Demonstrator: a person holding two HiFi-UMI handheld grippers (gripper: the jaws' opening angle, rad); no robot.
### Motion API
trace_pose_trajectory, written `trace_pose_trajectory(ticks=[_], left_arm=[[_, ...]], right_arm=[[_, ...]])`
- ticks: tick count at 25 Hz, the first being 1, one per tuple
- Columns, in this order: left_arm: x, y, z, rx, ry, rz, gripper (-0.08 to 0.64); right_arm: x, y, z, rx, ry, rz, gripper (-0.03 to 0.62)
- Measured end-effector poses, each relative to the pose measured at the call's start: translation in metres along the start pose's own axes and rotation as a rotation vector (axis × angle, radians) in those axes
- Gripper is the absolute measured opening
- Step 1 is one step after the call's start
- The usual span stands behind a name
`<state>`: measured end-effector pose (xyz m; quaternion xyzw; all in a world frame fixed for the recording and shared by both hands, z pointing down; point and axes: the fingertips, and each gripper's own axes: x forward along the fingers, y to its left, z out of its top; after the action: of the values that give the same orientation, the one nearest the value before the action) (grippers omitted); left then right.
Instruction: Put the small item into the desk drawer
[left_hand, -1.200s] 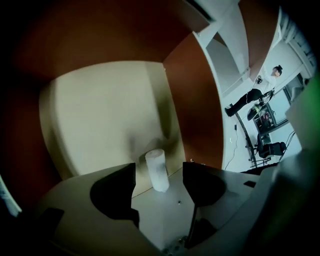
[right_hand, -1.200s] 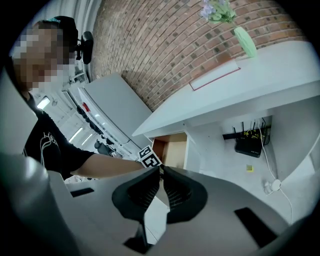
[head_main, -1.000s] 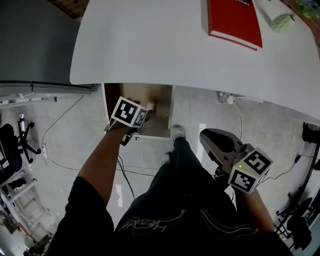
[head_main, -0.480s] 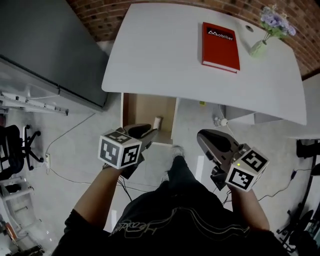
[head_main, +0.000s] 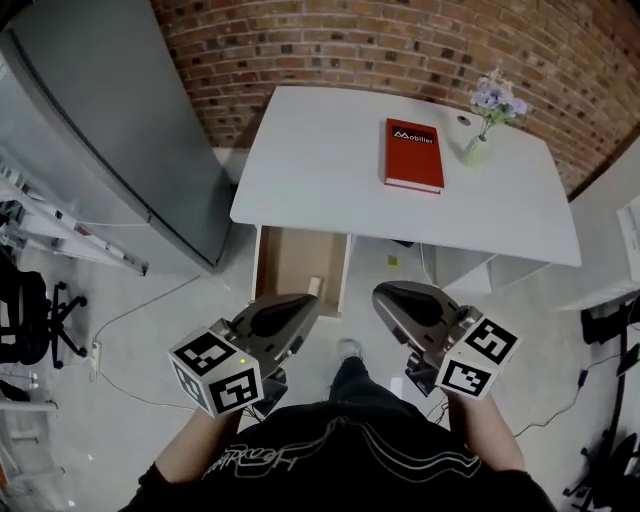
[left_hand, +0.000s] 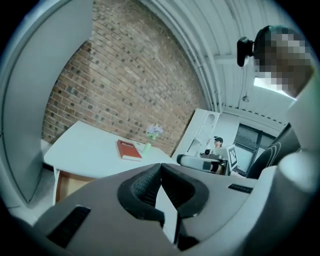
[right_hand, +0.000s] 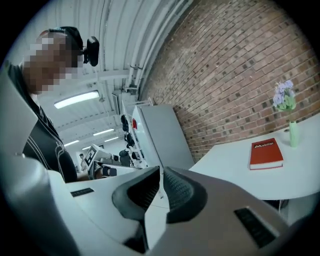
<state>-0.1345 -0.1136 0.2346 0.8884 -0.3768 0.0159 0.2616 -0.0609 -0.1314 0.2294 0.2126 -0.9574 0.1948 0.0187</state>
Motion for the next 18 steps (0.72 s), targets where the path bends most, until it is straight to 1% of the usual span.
trace_pose_trajectory(ticks=[1,3,4,7,10,12,15,18], left_arm=[[-0.007,-0.011,0.004,0.025,-0.011,-0.008,0.021],[-0.017,-0.026,0.005,0.072,-0.020,-0.013,0.021],[-0.021,-0.031,0.004,0.082,-0.024,-0.014,0.021],[-0.030,-0.039,0.009,0.066,-0.043,-0.023,0.021],[-0.036,-0.044,0.012,0.062,-0.039,-0.018,0.021],[-0.040,-0.051,0.016,0.076,-0.044,-0.016,0.021],[-0.043,-0.064,0.026,0.107,-0.061,-0.029,0.021],[-0.045,-0.067,0.032,0.126,-0.067,-0.032,0.021]], right_arm=[[-0.003,0.010,0.000,-0.001,-0.006,0.002,0.054],[-0.007,0.026,-0.003,-0.034,-0.001,-0.005,0.054],[-0.008,0.031,-0.005,-0.046,0.004,-0.006,0.054],[-0.008,0.042,-0.002,-0.040,-0.006,0.005,0.054],[-0.009,0.050,0.007,-0.077,-0.013,-0.005,0.054],[-0.012,0.058,0.014,-0.091,-0.020,0.006,0.054],[-0.019,0.066,0.024,-0.059,-0.050,0.027,0.052],[-0.021,0.064,0.025,-0.060,-0.050,0.009,0.053]])
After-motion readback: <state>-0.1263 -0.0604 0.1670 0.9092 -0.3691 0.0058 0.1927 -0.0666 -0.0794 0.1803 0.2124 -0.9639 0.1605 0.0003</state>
